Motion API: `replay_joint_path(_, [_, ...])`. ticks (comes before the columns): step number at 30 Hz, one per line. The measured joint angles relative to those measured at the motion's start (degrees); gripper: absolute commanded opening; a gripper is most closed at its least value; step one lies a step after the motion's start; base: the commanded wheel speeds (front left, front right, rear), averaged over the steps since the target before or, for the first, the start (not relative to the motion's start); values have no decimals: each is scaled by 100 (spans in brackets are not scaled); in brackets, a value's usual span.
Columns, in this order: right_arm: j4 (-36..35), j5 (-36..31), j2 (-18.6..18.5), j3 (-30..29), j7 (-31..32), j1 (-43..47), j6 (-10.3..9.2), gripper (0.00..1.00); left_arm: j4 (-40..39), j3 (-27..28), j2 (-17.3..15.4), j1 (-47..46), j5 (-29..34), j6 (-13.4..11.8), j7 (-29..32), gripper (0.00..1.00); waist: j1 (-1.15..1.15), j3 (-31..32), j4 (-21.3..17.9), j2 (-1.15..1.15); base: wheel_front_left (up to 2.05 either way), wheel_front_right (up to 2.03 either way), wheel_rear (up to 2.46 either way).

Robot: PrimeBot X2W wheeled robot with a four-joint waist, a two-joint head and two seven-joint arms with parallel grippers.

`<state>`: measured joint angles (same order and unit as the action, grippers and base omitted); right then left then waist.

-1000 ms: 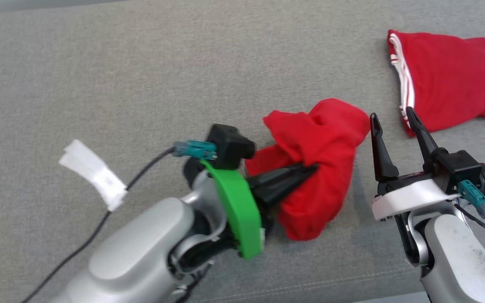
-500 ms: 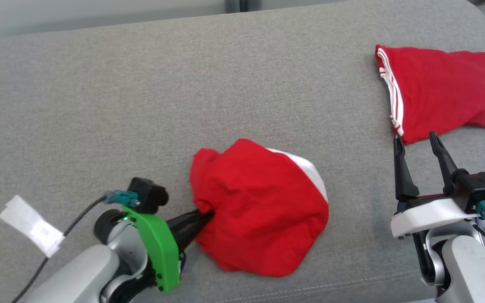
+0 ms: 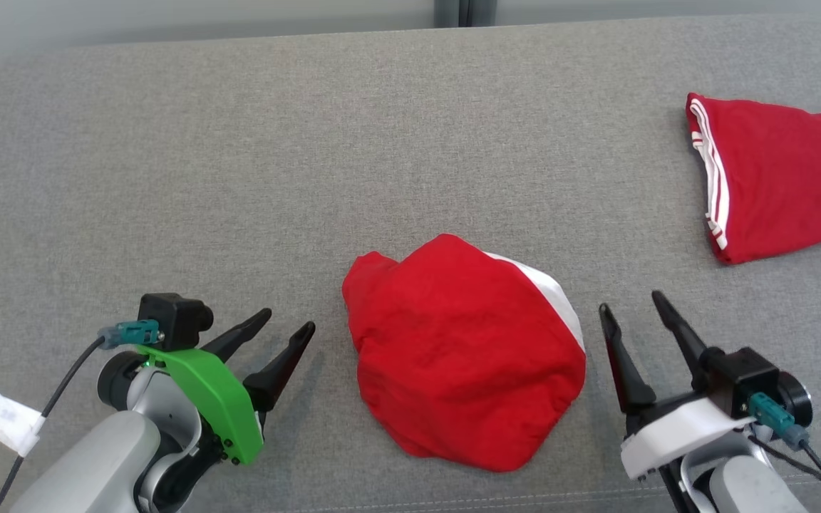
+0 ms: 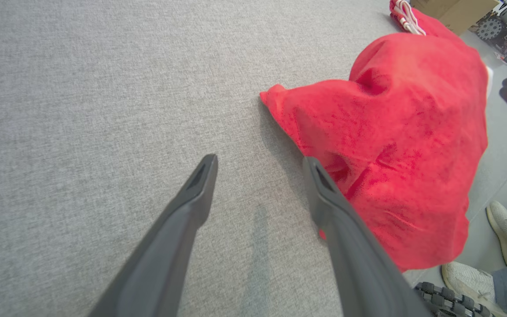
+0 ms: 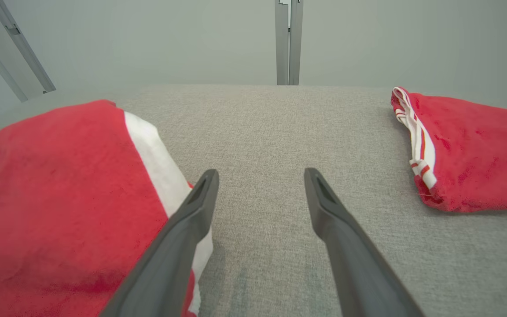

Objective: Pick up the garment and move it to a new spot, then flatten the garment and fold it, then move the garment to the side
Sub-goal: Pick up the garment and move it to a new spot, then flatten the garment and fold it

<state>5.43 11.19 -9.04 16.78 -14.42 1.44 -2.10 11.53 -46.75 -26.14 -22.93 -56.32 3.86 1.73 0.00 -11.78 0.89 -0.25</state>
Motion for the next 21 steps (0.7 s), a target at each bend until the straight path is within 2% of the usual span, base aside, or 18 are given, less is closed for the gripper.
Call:
replay_joint_path(4, [68, 114, -5, 78, 0, 359, 126, 100, -115, 193, 149, 155, -105, -44, -310, 100, 0, 16, 69, 0, 0, 0, 0])
replay_joint_path(8, [227, 116, -27, 220, 0, 539, 278, 100, -143, 363, 143, 323, -222, -144, -532, 100, 0, 17, 48, 0, 0, 0, 0])
replay_joint_path(16, [734, 308, 115, 417, 44, 466, 558, 100, -292, 403, 89, 369, -254, -178, -660, 100, 0, -22, -102, 0, 0, 0, 0])
replay_joint_path(21, [1037, 421, 276, 460, 142, 294, 613, 100, -368, 375, 91, 357, -216, -178, -661, 100, 0, -82, -95, 0, 0, 0, 0])
